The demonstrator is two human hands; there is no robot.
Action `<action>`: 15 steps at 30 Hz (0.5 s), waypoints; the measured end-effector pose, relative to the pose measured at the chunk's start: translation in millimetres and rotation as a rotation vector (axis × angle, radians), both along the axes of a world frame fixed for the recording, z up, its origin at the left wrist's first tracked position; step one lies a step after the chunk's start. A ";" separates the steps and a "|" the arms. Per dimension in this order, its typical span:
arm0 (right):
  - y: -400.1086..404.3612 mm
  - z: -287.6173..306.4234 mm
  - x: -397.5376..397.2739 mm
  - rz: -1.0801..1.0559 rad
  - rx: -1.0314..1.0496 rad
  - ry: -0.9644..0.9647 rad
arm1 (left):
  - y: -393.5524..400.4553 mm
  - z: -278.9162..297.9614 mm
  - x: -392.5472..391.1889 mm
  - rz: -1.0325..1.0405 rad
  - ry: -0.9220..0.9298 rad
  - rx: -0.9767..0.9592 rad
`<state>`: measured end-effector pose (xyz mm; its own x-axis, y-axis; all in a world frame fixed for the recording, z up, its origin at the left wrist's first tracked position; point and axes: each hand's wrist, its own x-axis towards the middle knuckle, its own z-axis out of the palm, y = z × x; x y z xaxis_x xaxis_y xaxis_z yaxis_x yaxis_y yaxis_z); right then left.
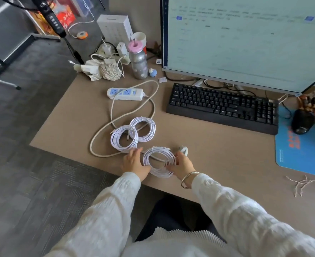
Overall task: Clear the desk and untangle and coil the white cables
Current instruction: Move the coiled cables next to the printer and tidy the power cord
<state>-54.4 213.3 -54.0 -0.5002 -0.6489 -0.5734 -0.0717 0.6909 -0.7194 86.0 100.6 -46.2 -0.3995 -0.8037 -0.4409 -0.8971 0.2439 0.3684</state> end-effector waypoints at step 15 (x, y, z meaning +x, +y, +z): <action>162.0 31.5 -136.8 -0.563 -0.235 -0.122 | 130.4 20.8 -207.0 -0.089 0.294 0.549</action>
<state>-191.3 375.3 -22.4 -0.7422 -0.4207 -0.5217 0.3499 0.4206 -0.8370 -121.0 230.9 -25.5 -0.6217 -0.4498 -0.6412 -0.7242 0.0181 0.6894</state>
